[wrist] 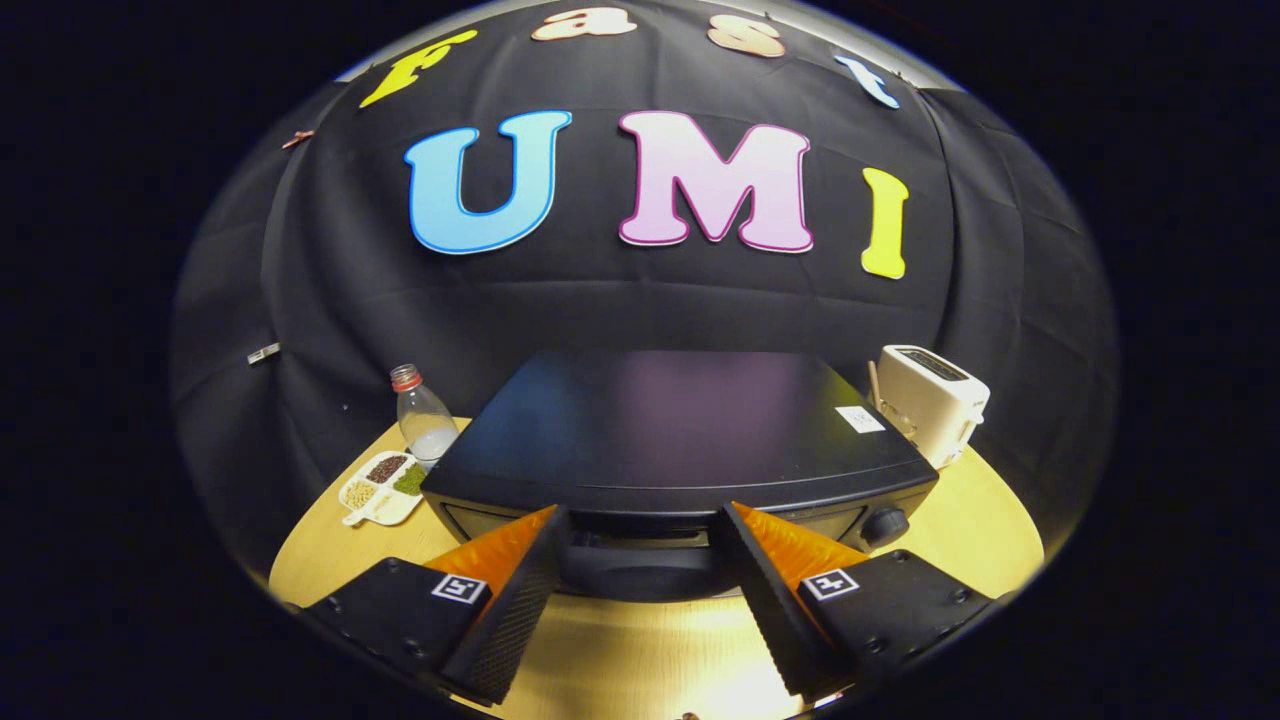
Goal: Open the toaster oven, put the food inside, and close the toaster oven door.
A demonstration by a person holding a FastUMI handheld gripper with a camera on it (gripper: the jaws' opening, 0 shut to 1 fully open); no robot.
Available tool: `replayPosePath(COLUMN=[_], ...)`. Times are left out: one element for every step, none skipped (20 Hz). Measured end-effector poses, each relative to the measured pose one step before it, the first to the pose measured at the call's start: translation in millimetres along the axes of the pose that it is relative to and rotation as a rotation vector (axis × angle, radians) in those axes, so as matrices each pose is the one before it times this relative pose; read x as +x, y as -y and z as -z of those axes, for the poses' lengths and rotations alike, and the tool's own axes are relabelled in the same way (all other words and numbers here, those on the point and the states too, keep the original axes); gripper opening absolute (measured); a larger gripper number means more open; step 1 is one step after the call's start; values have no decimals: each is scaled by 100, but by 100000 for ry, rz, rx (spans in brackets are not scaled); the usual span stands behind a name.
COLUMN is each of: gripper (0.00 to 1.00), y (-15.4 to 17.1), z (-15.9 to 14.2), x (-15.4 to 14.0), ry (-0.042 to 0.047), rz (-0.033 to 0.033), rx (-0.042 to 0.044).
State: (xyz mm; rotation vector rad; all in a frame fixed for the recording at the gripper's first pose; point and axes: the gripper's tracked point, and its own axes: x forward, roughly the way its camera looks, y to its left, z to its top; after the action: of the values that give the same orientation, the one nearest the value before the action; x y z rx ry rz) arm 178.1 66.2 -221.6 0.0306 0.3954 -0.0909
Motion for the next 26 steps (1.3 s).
replayPosePath(gripper=[99,99,99,99,99,99,99,99,99,99,99,99,99,99,99,99,99,99,98,98,98,98,98,98,98,98], y=[103,-11,-81,40,19,-18,-78,56,8,25,19,-3,-27,147,-124,144,400,337,109,123,64,208,289,346,560,635], z=[14,188,212,347,527,697,857,812,914,1010,1190,1286,1539,1702,1207,358,-235,-342,-286,-266,-138,-113,-165,-138,-336,-458], x=[-144,-225,-413,-423,-575,-652,-611,-705,-799,-613,-542,-518,-290,-252,-370,-609,-474,-540,-639,-537,-585,-360,-285,-326,-555,-392], ry=[-269,-540,-137,-563,-1191,-1608,-1642,-779,-1606,-1797,-2186,-2790,-3758,-4687,-2821,-585,580,820,386,132,281,68,150,-218,-310,7], rz=[550,-371,-167,-431,-404,-480,-538,-500,-227,-229,-298,-391,-610,-756,-1168,-286,2,-435,-1004,-870,-1047,-1030,-1013,-786,-503,-735], rx=[-4,-1073,-273,403,728,286,-480,-1175,-1093,-586,-545,-549,-958,-588,829,1842,1336,252,32,476,1416,1905,2118,2341,1595,702])
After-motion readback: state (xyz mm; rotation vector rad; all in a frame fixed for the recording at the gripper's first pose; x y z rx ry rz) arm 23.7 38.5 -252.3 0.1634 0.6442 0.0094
